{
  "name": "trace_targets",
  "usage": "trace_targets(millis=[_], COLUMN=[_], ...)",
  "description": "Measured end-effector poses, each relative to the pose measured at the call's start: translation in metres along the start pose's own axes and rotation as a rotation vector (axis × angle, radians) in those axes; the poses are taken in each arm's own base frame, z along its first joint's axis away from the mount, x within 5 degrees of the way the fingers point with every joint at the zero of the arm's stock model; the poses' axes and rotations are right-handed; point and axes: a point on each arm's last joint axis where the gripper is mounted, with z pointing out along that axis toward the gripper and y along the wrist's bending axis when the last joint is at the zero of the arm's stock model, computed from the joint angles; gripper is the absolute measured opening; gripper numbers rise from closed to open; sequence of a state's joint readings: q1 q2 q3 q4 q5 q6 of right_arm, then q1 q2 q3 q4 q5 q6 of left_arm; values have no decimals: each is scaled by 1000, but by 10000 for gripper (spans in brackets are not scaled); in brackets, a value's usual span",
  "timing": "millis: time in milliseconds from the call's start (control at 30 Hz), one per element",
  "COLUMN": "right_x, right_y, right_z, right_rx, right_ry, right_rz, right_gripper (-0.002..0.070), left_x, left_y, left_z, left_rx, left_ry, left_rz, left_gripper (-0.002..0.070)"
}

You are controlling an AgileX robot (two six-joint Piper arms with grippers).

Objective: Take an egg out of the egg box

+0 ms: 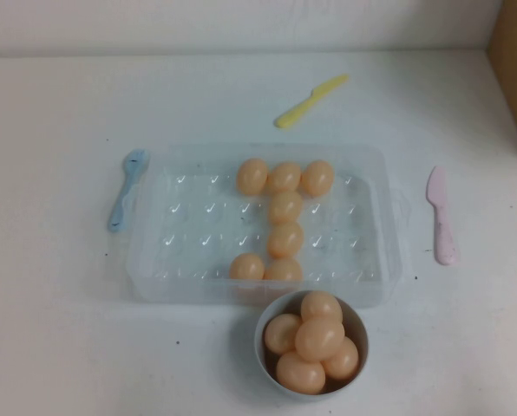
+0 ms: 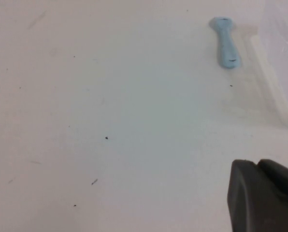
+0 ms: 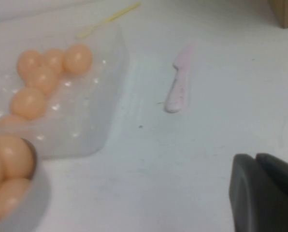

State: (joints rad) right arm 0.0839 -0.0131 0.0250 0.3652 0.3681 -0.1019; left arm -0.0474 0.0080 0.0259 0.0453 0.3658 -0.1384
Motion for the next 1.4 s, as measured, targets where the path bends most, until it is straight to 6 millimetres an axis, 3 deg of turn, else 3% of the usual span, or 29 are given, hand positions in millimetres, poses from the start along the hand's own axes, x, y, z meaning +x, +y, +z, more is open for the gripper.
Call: trace_targets(millis=[100, 267, 400, 567, 733, 1033, 1233, 1400], right_x=[-1, -11, -21, -25, -27, -27, -65, -98], right_y=[6, 18, 14, 9, 8, 13, 30, 42], right_z=[0, -2, -4, -4, -4, -5, -2, 25], right_rx=[-69, -229, -244, -195, -201, -210, -209, -200], right_ry=[-7, -58, -159, -231, -248, -230, -117, 154], right_rz=[179, 640, 839, 726, 772, 535, 273, -16], right_gripper=[-17, -17, -17, -17, -17, -17, -17, -17], left_x=[0, 0, 0, 0, 0, 0, 0, 0], left_y=[0, 0, 0, 0, 0, 0, 0, 0], left_z=[0, 0, 0, 0, 0, 0, 0, 0], left_rx=[0, 0, 0, 0, 0, 0, 0, 0], left_ry=[0, 2, 2, 2, 2, 2, 2, 2], left_rz=[0, 0, 0, 0, 0, 0, 0, 0], left_gripper=[-4, -5, -5, -5, -5, -5, -5, -5])
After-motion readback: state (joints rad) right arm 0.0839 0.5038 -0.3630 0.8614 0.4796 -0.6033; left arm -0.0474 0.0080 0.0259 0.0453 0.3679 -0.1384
